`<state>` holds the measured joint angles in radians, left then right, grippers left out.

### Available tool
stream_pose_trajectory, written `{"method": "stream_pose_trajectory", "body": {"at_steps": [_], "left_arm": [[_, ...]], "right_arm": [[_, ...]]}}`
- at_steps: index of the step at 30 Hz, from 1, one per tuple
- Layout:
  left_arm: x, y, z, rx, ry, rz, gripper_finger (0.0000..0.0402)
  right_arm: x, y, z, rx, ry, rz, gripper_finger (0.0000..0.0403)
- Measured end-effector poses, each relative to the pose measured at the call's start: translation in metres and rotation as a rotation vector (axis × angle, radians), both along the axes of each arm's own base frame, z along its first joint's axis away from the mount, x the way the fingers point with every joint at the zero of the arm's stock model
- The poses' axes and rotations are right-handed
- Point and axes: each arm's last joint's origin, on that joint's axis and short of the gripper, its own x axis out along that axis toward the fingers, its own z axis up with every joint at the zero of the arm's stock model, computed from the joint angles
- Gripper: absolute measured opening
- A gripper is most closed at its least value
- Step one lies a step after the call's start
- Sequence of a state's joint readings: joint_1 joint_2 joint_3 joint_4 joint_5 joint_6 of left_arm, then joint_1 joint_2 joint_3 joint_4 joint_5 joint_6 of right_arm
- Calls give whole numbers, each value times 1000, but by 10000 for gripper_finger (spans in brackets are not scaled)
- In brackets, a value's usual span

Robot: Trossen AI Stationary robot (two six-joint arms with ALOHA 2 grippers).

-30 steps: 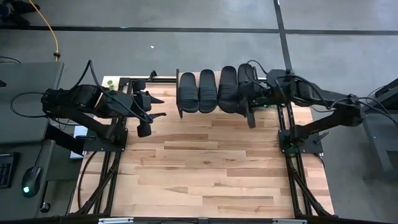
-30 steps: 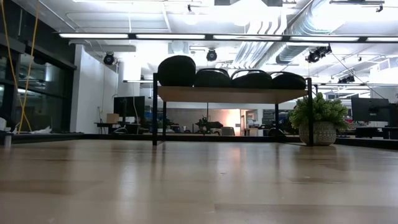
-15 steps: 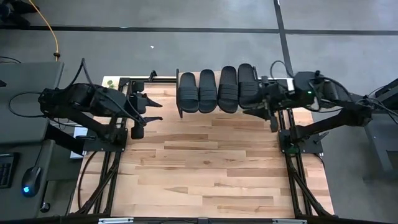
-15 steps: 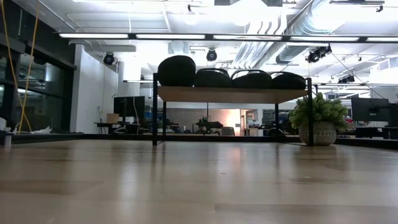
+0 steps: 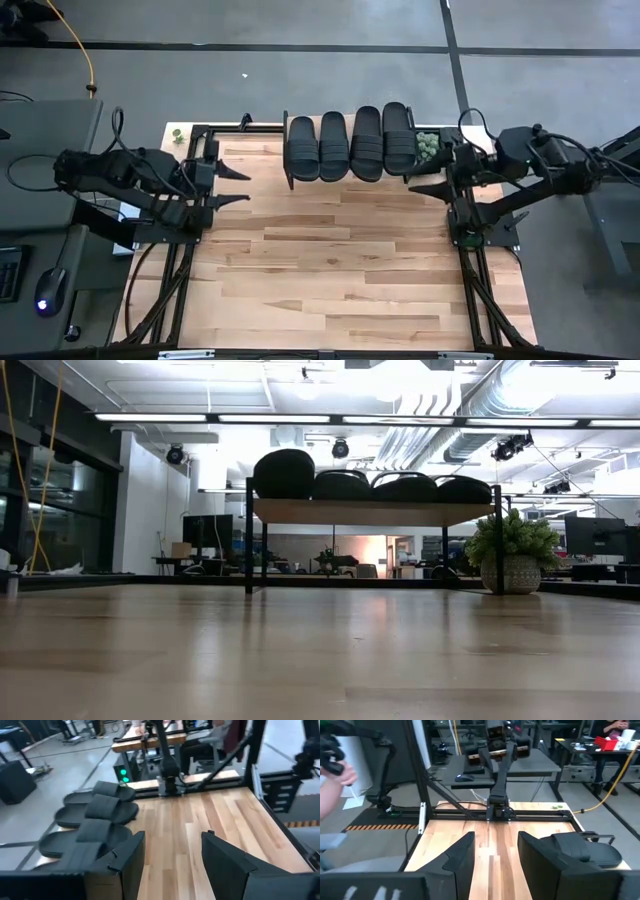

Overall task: Pick and place slides into the shelf
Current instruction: Return to Home Position

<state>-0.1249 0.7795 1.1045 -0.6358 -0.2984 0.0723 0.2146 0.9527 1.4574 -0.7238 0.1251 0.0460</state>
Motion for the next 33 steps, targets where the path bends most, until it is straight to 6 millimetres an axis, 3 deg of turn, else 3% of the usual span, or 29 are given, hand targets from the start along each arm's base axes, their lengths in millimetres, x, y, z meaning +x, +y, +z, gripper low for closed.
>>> {"method": "stream_pose_trajectory", "body": {"at_steps": [14, 21, 33], "left_arm": [[-13, 0, -43, -18, 9, -40, 177], [-14, 0, -61, -37, -7, -46, 177], [-22, 1, -82, -56, -34, -67, 177]], "right_arm": [[-5, 22, -11, -15, 50, -4, 142], [-13, 26, -46, -19, 9, 2, 142], [-42, 12, -102, 28, -179, 11, 142]]}}
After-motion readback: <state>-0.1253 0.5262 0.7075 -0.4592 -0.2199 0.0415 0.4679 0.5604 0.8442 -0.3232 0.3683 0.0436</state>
